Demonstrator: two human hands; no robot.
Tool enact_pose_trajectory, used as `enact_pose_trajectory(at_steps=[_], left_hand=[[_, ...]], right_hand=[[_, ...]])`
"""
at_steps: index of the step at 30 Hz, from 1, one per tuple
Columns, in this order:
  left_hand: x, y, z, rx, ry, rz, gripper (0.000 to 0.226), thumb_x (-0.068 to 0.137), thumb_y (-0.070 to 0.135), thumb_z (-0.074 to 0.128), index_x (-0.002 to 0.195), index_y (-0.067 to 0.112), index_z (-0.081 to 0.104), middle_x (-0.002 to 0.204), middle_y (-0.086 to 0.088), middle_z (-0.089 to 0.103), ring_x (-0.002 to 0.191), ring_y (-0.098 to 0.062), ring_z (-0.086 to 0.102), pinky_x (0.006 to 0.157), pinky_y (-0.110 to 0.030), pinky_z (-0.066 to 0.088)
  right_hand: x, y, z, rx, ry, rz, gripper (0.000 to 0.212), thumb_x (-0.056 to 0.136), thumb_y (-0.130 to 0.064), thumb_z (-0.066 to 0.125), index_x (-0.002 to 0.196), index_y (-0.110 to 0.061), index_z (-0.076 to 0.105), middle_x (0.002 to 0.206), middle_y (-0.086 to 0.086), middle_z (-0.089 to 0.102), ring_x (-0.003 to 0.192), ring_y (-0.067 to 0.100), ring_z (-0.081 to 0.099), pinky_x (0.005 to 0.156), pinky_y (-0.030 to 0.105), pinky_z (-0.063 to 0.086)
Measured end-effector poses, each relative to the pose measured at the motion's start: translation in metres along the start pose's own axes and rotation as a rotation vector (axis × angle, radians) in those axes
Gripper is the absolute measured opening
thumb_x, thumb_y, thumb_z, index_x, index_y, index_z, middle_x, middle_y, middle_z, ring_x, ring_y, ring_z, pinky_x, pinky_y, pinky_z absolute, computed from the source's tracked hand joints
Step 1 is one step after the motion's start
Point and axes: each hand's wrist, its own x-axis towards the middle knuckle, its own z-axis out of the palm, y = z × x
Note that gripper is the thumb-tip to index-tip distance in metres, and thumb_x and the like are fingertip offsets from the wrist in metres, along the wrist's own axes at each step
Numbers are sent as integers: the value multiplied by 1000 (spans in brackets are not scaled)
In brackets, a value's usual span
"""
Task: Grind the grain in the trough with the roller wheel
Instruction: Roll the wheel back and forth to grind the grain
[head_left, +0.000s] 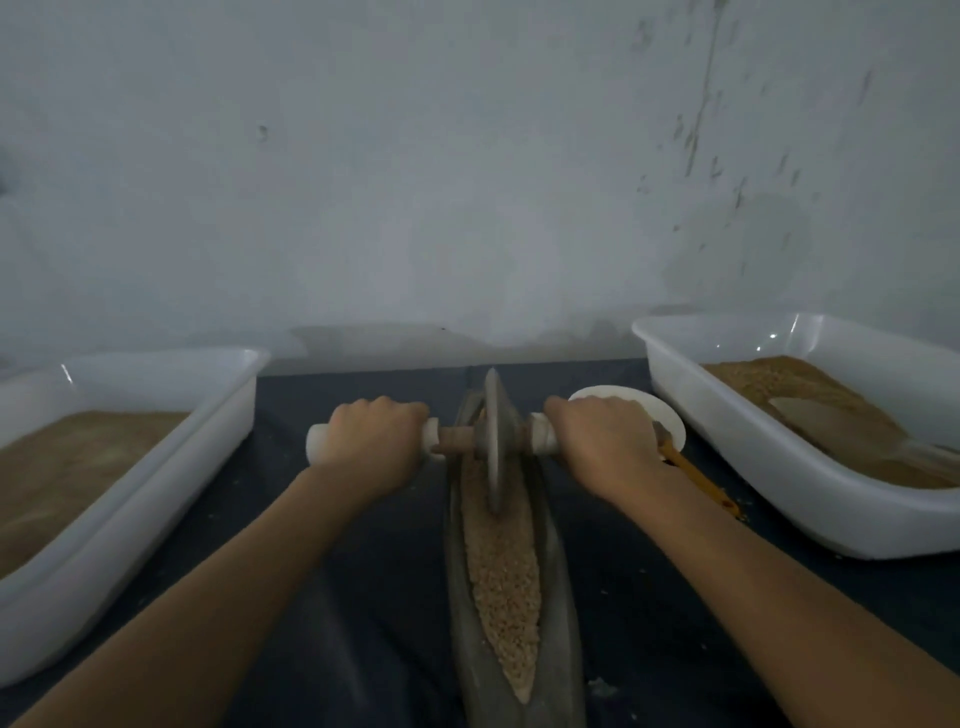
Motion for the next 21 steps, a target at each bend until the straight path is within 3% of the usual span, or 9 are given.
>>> enact_pose_trajectory(at_steps=[4, 8, 11, 14, 16, 18, 21], left_hand=[[-3, -2, 5, -17, -5, -43, 16, 84, 36, 56, 81, 32, 41, 83, 5, 60, 73, -21, 56, 61, -33, 36], [-52, 3, -7, -7, -25, -32, 27, 81, 43, 59, 77, 35, 34, 70, 12, 44, 63, -12, 46, 59, -30, 33], [-92, 5, -25, 24, 22, 55, 41, 72, 47, 66, 70, 37, 26, 61, 14, 37, 52, -4, 33, 52, -26, 24], [-104, 4, -38, 37, 48, 131, 45, 65, 47, 74, 73, 38, 31, 60, 15, 40, 50, -4, 36, 49, -26, 23], [-95, 6, -37, 52, -7, 108, 36, 75, 48, 65, 79, 38, 31, 68, 14, 44, 58, -5, 42, 55, -27, 28], [-76, 6, -29, 56, -33, 58, 28, 81, 46, 58, 82, 37, 32, 76, 13, 49, 67, -9, 50, 60, -29, 32], [-37, 4, -12, 43, -10, 0, 23, 84, 42, 56, 81, 33, 35, 78, 9, 54, 69, -17, 55, 60, -30, 35]], right_hand=[[7, -6, -8, -37, 17, -2, 20, 84, -24, 65, 96, -21, 50, 87, 1, 64, 76, 22, 62, 56, 33, 37], [-38, -11, -32, 4, 20, -88, 14, 85, -27, 63, 91, -24, 50, 82, -3, 62, 71, 18, 59, 59, 30, 42], [-75, -15, -51, 16, 81, -133, 32, 59, -24, 83, 75, -23, 55, 63, -3, 58, 52, 17, 55, 44, 27, 37], [-88, -13, -61, 39, 99, -130, 49, 32, -18, 90, 61, -21, 50, 48, -4, 50, 37, 17, 47, 37, 22, 23], [-81, -11, -54, 42, 2, -123, 44, 46, -23, 88, 69, -22, 51, 56, -4, 55, 45, 16, 53, 38, 26, 33], [-64, -9, -40, 12, -59, -105, 26, 74, -29, 73, 83, -26, 49, 73, -5, 61, 63, 17, 59, 52, 32, 46], [-25, -3, -18, 9, -41, -54, 21, 85, -33, 62, 87, -26, 42, 80, -4, 61, 70, 20, 59, 52, 30, 34]])
